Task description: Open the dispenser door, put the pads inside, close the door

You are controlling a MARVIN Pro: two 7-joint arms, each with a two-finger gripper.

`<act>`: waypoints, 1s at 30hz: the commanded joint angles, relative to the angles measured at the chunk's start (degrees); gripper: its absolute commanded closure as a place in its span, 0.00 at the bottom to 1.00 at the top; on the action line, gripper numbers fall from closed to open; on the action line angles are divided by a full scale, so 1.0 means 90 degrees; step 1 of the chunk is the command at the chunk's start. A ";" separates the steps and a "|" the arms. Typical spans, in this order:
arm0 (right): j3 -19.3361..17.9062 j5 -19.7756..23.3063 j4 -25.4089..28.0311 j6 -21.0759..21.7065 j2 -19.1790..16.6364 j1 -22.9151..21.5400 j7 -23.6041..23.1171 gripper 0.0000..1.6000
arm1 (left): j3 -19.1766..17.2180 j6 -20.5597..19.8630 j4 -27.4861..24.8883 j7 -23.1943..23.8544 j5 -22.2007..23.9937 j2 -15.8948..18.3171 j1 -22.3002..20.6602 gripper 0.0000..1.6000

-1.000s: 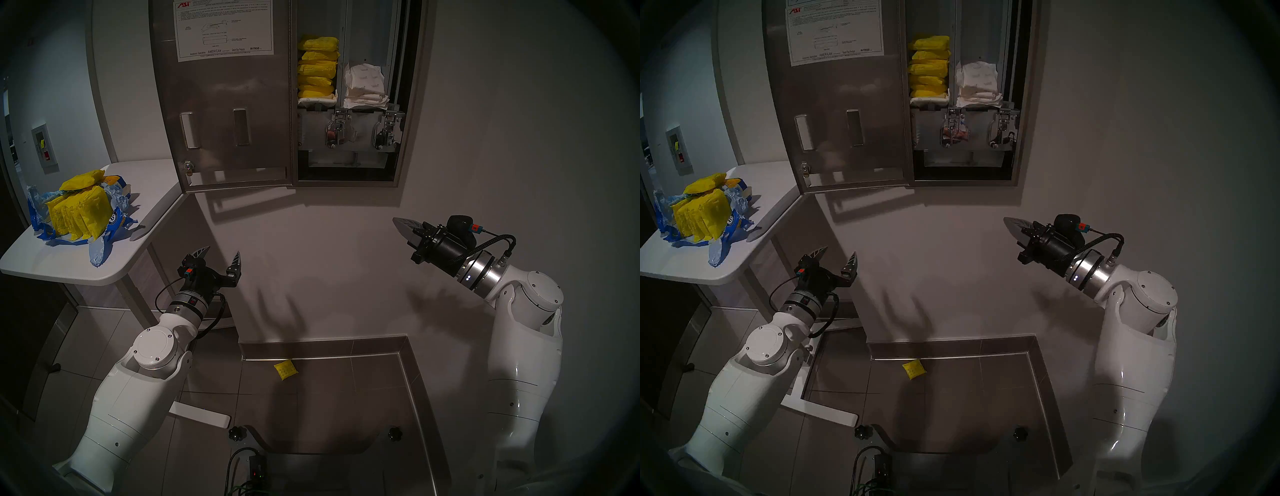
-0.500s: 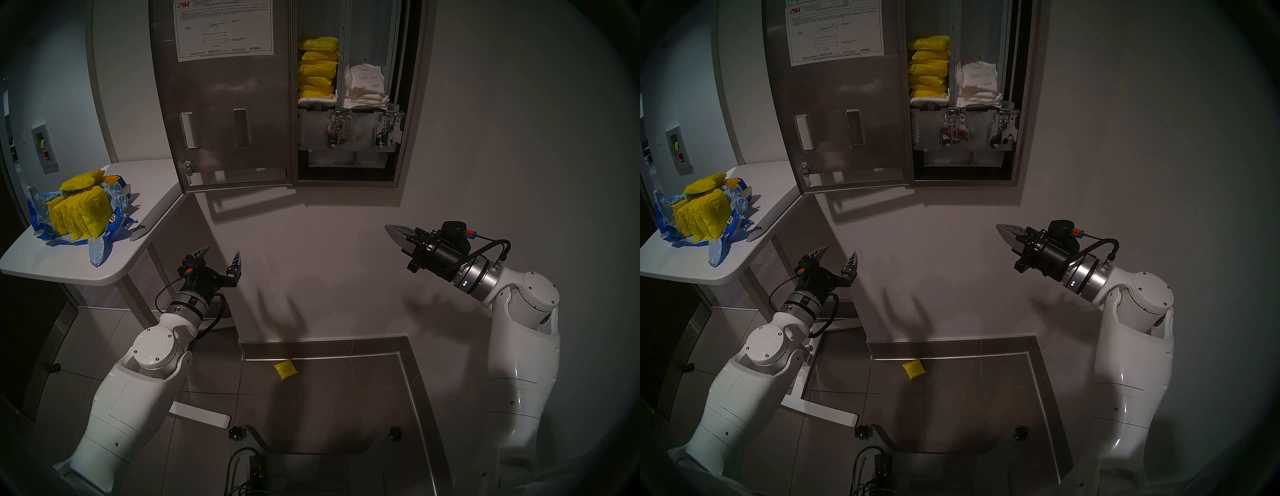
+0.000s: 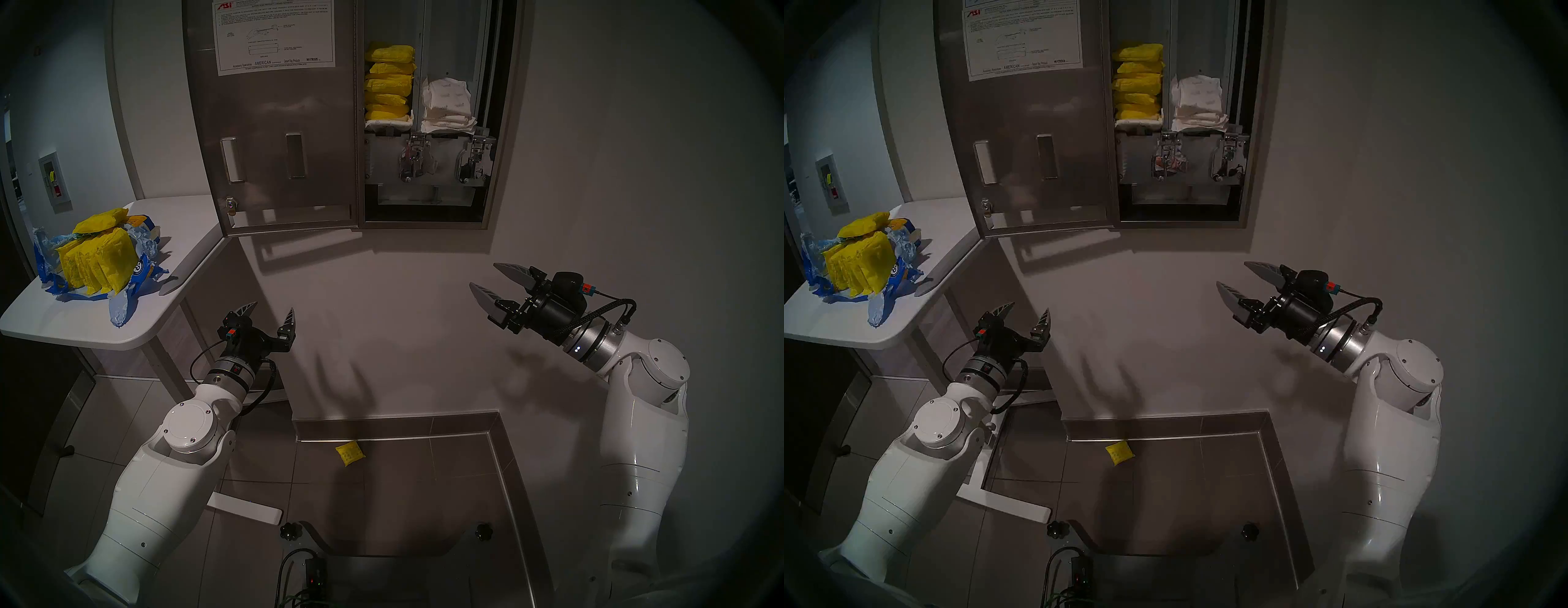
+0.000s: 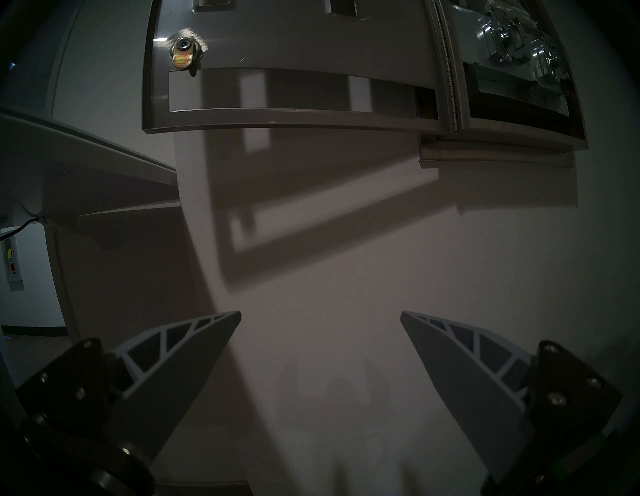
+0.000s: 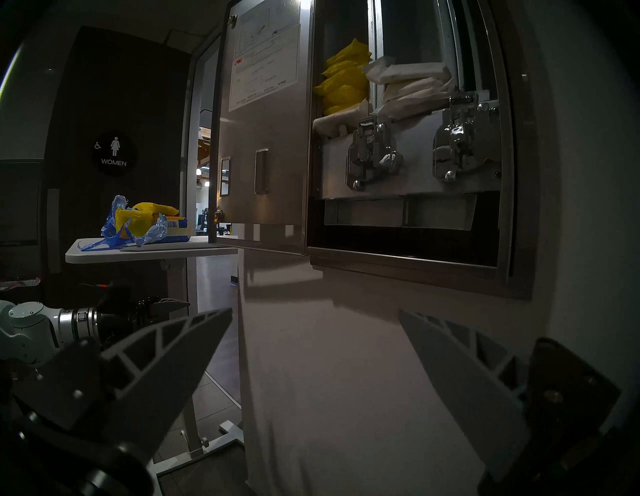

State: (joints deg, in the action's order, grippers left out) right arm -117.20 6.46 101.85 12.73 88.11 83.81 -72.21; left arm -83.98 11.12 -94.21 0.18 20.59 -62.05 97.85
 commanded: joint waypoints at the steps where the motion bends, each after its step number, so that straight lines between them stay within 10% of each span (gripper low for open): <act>1: 0.0002 0.0079 0.0159 -0.0049 0.0032 -0.0147 0.0009 0.00 | 0.0037 0.0138 -0.0465 0.0087 -0.0050 0.0004 -0.0297 0.00; 16: -0.0030 0.0051 0.0156 -0.0086 0.0080 -0.0157 -0.0013 0.00 | -0.0187 0.0213 -0.1555 0.0298 -0.0193 0.0278 -0.0133 0.00; 30: -0.0039 0.0040 0.0152 -0.0102 0.0096 -0.0160 -0.0020 0.00 | -0.1225 0.0325 -0.2644 0.0155 -0.0094 0.0452 0.0437 0.00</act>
State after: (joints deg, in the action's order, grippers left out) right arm -117.70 6.37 101.83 11.82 89.20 83.78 -72.26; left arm -89.91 12.34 -111.99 2.87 17.86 -58.30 100.37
